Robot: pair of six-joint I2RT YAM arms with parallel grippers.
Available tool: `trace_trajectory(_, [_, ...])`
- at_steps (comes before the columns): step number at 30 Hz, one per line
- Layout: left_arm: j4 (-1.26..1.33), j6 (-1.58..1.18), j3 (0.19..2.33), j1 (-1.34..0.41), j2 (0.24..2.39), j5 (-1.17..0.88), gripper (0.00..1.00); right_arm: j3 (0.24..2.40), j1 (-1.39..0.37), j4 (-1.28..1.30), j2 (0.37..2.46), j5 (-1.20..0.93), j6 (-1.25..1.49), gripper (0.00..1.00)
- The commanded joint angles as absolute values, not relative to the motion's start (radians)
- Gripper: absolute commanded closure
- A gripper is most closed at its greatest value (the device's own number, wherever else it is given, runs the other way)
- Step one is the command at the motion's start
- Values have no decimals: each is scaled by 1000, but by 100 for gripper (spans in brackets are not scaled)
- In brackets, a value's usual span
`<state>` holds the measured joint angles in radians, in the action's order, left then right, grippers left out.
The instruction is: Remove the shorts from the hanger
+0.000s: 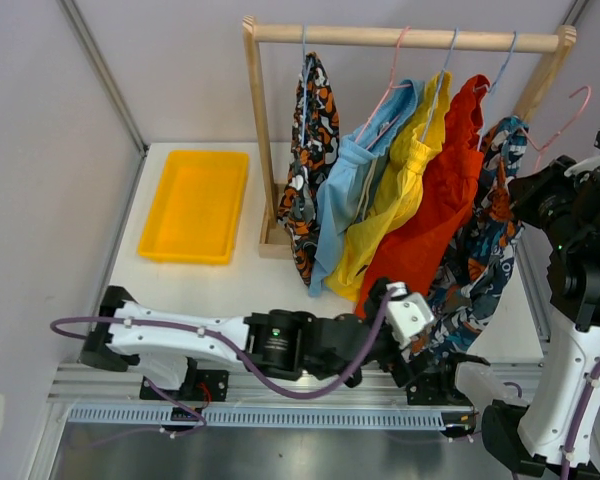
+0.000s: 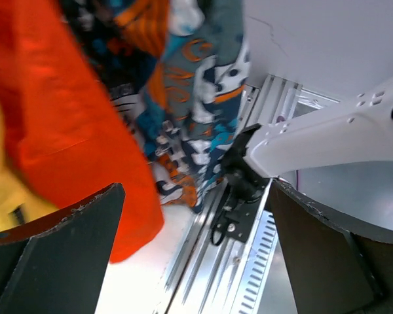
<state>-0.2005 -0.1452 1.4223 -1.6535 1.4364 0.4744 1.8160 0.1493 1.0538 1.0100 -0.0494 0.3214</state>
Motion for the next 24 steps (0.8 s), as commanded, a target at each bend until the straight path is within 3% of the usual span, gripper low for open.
trace_trajectory(1, [-91, -103, 1574, -1669, 1497, 529, 1, 1825, 137, 1042, 973, -15, 336, 100])
trace_trajectory(16, [-12, -63, 1750, -1663, 1736, 529, 1, 1779, 129, 1040, 937, -69, 350, 100])
trace_trajectory(24, [37, -89, 1736, -1626, 1782, 532, 1, 1825, 123, 1058, 950, -109, 357, 100])
